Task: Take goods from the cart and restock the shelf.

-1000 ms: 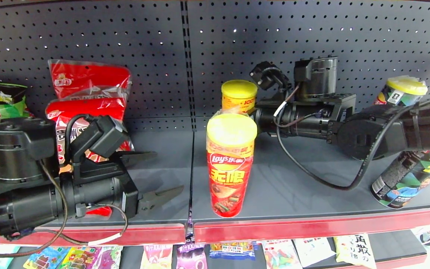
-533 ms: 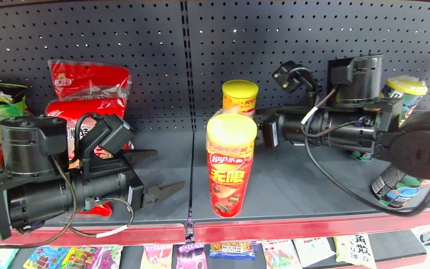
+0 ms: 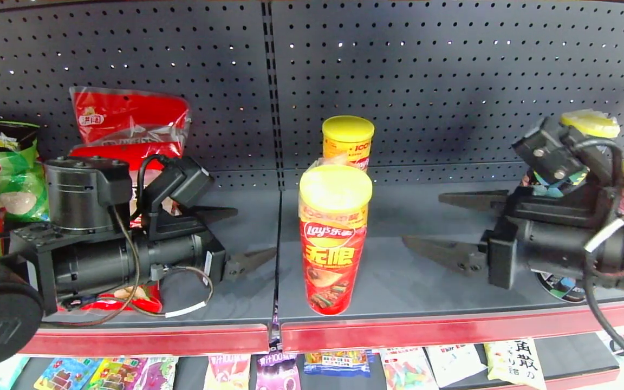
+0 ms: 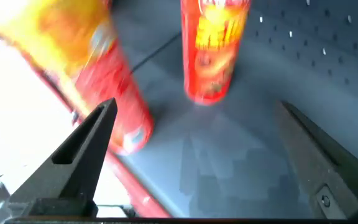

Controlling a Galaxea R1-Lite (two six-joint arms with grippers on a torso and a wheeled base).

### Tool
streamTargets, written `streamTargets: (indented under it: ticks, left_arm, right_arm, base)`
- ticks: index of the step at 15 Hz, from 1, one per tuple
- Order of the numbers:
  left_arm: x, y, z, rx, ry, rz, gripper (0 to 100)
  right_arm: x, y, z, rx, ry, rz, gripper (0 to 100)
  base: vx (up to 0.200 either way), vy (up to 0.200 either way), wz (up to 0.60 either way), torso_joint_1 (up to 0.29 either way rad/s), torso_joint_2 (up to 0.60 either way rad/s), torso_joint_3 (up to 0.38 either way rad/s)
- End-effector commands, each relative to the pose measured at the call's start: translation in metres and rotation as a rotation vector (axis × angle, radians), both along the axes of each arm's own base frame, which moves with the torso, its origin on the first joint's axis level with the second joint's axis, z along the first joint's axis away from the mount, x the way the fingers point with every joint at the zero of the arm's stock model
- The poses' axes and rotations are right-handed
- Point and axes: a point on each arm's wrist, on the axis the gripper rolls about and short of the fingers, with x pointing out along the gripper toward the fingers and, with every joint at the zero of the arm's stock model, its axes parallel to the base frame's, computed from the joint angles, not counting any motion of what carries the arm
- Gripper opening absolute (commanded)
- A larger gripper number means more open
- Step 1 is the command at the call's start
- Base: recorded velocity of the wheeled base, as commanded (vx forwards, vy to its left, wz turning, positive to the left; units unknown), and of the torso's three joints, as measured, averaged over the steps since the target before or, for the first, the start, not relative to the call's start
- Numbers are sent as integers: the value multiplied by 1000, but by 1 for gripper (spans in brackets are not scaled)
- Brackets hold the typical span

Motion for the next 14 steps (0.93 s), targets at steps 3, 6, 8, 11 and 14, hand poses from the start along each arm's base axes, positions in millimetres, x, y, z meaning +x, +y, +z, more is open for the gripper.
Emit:
streamTargets:
  ticks: [3, 6, 8, 11, 14]
  left_arm:
    - [9, -6, -16, 29, 46, -10, 100]
    - [17, -10, -22, 51, 48, -18, 100]
    - [22, -16, -22, 49, 44, -28, 100]
    - [23, -25, -23, 49, 46, -54, 100]
    - [21, -29, -27, 56, 57, -71, 100]
  right_arm:
    - [-72, -45, -19, 43, -33, 66, 100]
    - [-108, -69, -41, 64, -51, 85, 100]
    - [-117, -79, -47, 77, -68, 32, 100]
    - [-120, -90, -44, 114, -94, -127, 100]
    - [-126, -101, -45, 145, -108, -261, 100]
  base:
    - [0, 0, 0, 0, 0, 0]
    - [0, 0, 0, 0, 0, 0]
    - [0, 0, 0, 0, 0, 0]
    - [0, 0, 0, 0, 0, 0]
    - [0, 0, 0, 0, 0, 0]
